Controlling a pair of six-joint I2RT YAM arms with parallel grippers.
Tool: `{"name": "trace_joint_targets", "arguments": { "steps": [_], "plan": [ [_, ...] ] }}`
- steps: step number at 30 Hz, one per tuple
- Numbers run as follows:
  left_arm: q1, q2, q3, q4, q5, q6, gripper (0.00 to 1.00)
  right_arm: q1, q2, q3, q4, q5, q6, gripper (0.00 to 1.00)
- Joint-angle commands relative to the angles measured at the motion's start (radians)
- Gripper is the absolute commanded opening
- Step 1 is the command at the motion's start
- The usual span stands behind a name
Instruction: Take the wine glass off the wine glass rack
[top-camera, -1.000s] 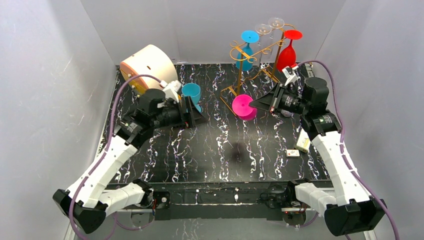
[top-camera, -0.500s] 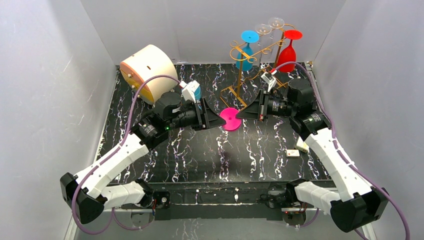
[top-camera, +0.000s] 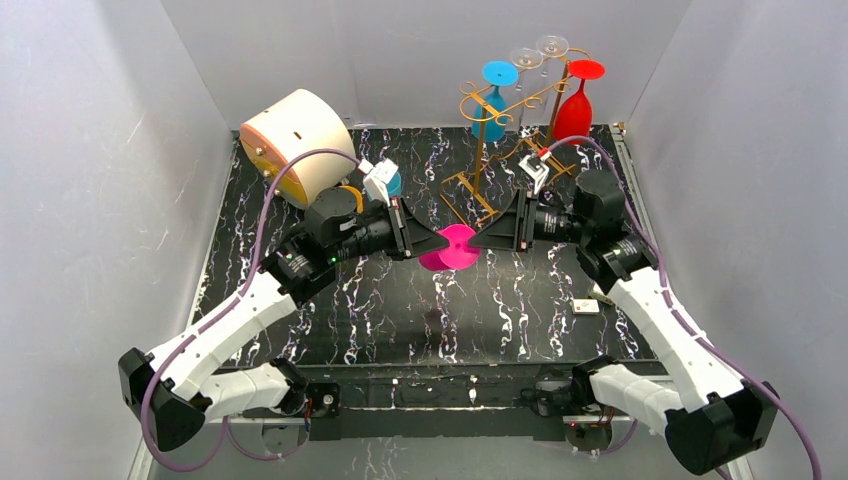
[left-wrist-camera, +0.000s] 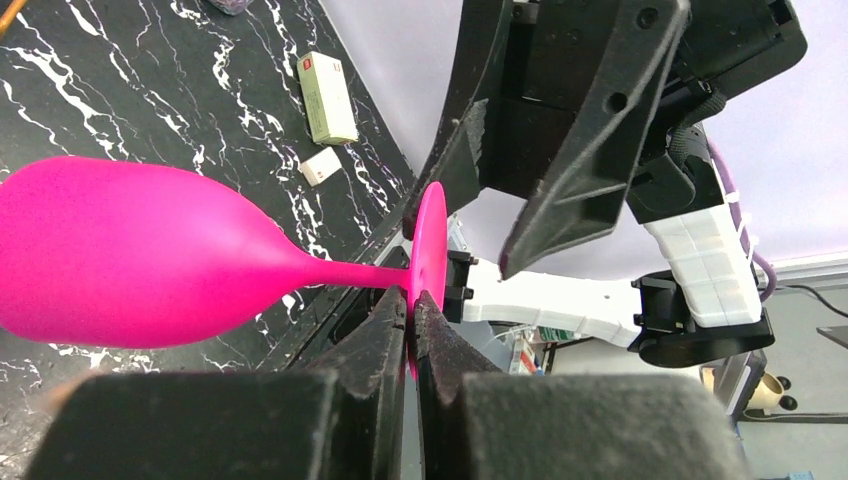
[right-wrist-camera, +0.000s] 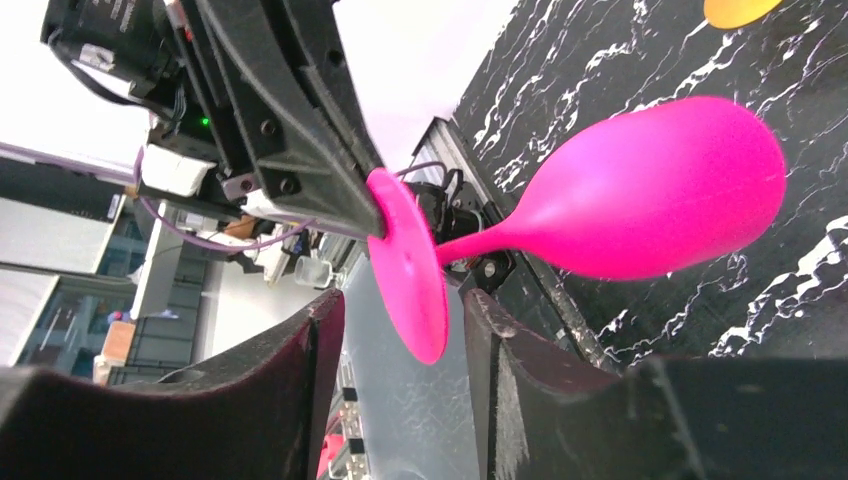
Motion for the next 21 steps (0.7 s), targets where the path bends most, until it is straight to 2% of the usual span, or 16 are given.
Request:
{"name": "trace_joint_targets", "arguments": {
  "steps": [1, 4, 8, 10, 13, 17, 21],
  "plan": [
    [-0.004, -0.05, -0.04, 0.075, 0.003, 0.023, 0.0, 0.006, -0.07, -0.064, 0.125, -0.06, 0.063, 0.58],
    [-0.005, -0.04, -0.047, 0.097, 0.016, 0.021, 0.0, 0.009, -0.097, -0.135, 0.253, -0.093, 0.143, 0.59],
    [-0.008, -0.071, -0.081, 0.162, 0.003, 0.012, 0.0, 0.01, -0.105, -0.152, 0.276, -0.127, 0.161, 0.56],
    [-0.01, -0.087, -0.107, 0.215, 0.001, -0.022, 0.0, 0.012, -0.097, -0.167, 0.327, -0.149, 0.199, 0.52],
    [-0.015, -0.104, -0.164, 0.283, -0.014, -0.066, 0.0, 0.011, -0.083, -0.192, 0.469, -0.171, 0.306, 0.36],
    [-0.023, -0.119, -0.197, 0.34, -0.046, -0.103, 0.0, 0.011, -0.048, -0.135, 0.413, -0.234, 0.274, 0.34],
    [-0.03, -0.107, -0.194, 0.342, -0.04, -0.105, 0.0, 0.011, -0.04, -0.093, 0.339, -0.223, 0.221, 0.35]
  ]
}}
